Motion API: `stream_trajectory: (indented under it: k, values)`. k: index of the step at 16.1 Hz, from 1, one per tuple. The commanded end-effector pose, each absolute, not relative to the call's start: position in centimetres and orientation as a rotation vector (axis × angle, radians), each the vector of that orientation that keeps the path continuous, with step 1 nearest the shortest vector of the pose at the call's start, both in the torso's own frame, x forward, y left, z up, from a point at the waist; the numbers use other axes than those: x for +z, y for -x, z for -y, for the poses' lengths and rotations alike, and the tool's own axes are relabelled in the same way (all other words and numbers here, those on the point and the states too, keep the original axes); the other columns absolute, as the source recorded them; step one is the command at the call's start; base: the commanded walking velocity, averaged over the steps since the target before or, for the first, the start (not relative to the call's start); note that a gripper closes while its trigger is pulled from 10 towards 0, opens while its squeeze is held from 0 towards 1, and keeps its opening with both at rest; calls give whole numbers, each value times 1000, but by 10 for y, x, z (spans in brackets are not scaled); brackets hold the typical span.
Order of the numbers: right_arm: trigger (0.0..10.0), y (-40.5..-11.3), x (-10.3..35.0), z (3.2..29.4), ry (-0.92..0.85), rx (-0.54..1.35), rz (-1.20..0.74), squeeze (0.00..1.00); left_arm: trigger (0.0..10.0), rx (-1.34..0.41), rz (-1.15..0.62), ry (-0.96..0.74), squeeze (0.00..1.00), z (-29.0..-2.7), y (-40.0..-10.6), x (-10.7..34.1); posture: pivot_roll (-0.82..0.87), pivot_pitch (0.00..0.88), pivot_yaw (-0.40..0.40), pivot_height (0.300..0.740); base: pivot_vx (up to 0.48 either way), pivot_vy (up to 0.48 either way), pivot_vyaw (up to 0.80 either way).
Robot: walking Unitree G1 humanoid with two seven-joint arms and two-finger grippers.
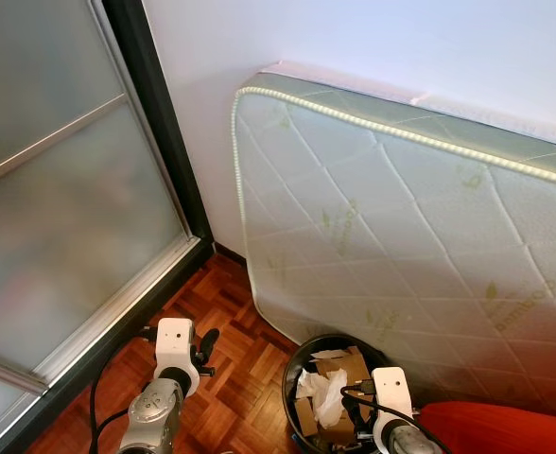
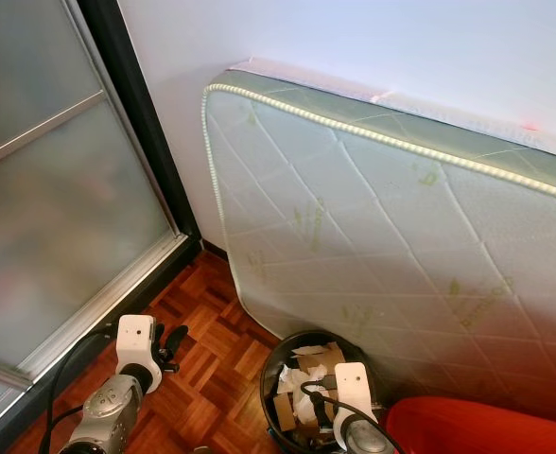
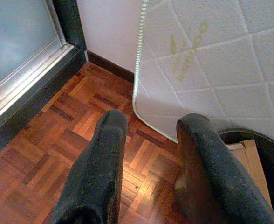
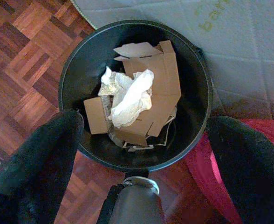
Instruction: Clean up the room
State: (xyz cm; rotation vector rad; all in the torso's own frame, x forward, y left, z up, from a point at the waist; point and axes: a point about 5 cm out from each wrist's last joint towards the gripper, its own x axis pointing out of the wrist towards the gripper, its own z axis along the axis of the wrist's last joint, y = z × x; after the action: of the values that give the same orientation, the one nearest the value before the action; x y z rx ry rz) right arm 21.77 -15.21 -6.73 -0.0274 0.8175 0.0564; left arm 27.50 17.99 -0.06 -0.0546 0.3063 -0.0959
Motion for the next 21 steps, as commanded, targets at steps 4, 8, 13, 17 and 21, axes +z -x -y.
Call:
stream_trajectory:
  k: [4,8,13,17,21]
  values:
    - [10000,-212,-71,153,15,48,-834,0,10000,-80,-346,66,0,-184,-268,-8,41,124,42,704,-288,0,0]
    - [10000,-211,-71,153,12,48,-834,0,10000,-80,-342,64,0,-185,-269,-7,44,124,44,704,-147,0,0]
    - [10000,-211,-71,154,0,45,-834,0,10000,-75,-353,54,0,-185,-268,-8,40,122,43,704,0,0,0]
    - [10000,-203,-75,160,3,27,-868,0,10000,-39,-453,32,0,-193,-260,-21,29,101,36,704,0,0,0]
    - [10000,-173,-89,191,-64,-136,-977,0,10000,10,-620,28,0,-199,-240,-42,13,30,39,704,0,0,0]
